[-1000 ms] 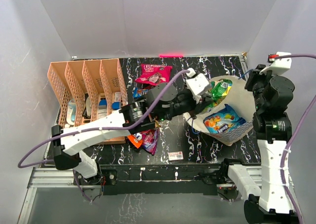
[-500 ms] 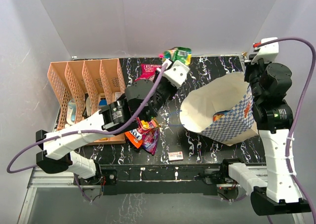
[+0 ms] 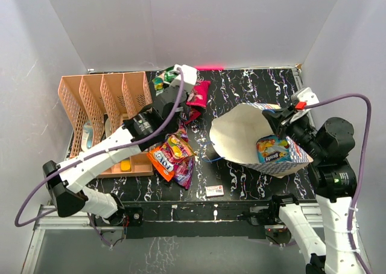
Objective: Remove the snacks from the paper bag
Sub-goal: Place the snack at the center of the board.
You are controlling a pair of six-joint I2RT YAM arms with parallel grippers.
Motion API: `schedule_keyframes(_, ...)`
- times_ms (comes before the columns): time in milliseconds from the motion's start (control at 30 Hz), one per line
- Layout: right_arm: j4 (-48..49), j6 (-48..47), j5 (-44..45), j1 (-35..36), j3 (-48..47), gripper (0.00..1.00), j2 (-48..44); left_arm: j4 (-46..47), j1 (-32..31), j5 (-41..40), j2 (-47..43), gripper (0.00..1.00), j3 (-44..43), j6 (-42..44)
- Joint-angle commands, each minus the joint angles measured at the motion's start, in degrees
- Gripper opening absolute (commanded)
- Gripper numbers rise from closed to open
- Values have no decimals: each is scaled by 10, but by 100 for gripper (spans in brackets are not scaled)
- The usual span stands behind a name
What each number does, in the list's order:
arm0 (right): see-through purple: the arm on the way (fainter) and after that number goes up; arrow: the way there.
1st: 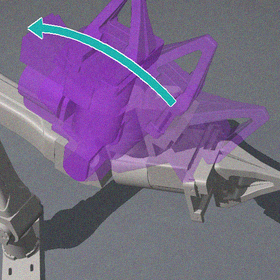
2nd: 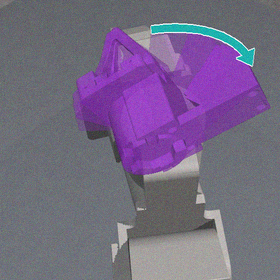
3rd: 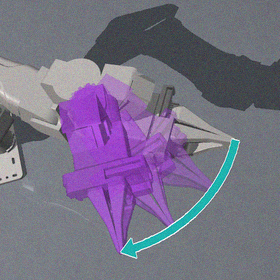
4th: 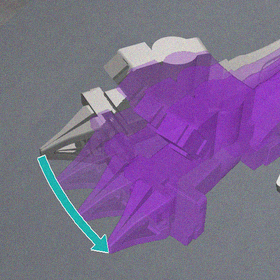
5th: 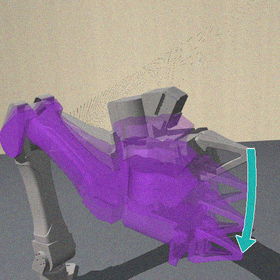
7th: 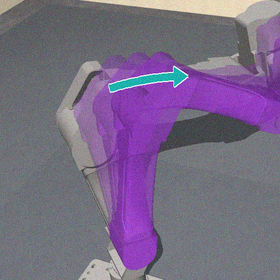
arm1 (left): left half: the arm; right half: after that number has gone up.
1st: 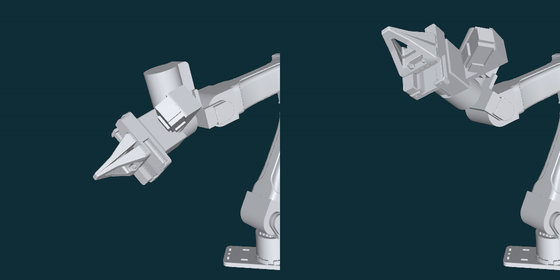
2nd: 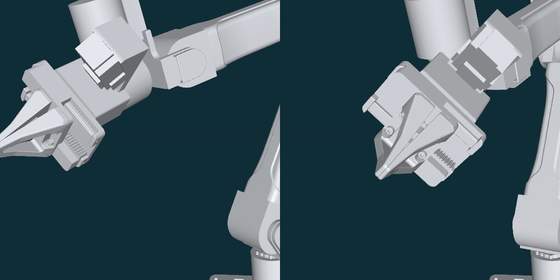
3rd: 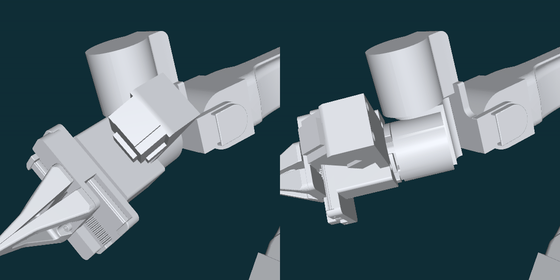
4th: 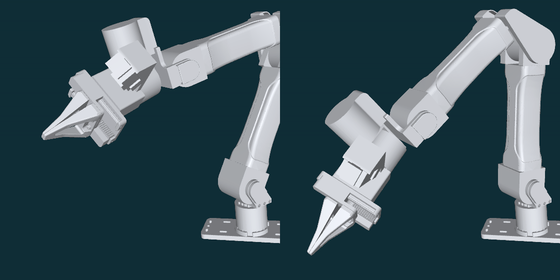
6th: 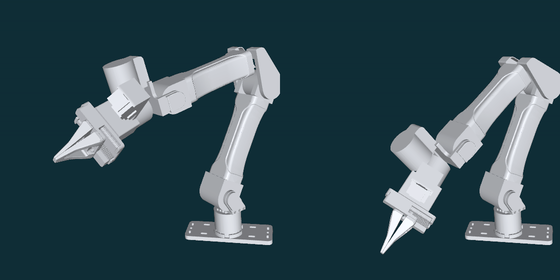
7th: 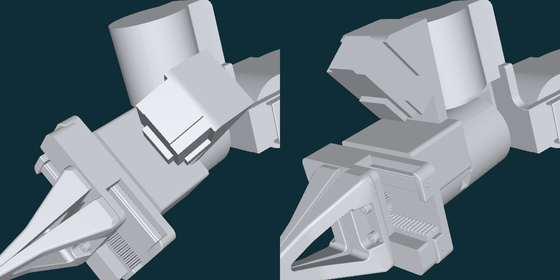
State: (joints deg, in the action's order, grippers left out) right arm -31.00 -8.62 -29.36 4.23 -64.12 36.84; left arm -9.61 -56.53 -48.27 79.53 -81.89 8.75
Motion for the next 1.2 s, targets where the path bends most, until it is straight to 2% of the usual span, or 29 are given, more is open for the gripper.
schedule_keyframes(0, -39, 72, -41, 4, 5, 8, -23, -39, 41, 29, -29, 0, 10, -99)
schedule_keyframes(133, -72, 90, -91, 4, 8, 8, -69, -54, 50, 30, 18, 0, 30, -118)
schedule_keyframes(233, -103, 94, -79, 4, 7, 8, -110, -84, 62, 36, 59, 0, 25, -132)
schedule_keyframes(467, -107, 155, 137, 5, 25, 8, -216, -142, 85, 79, 141, 0, -3, -160)
schedule_keyframes(633, -107, 188, 168, 6, 29, 8, -208, -160, 91, 100, 174, 0, -1, -179)
schedule_keyframes(867, -101, 239, 147, 6, 50, 8, -213, -174, 102, 124, 211, 0, 12, -196)
schedule_keyframes(1067, -95, 240, 150, 6, 46, 8, -216, -191, 107, 128, 246, 0, -5, -190)
schedule_keyframes(1100, -98, 239, 152, 6, 41, 8, -212, -197, 108, 136, 249, 3, -12, -191)
schedule_keyframes(1167, -101, 235, 150, 6, 37, 8, -205, -204, 108, 145, 247, 23, -19, -190)
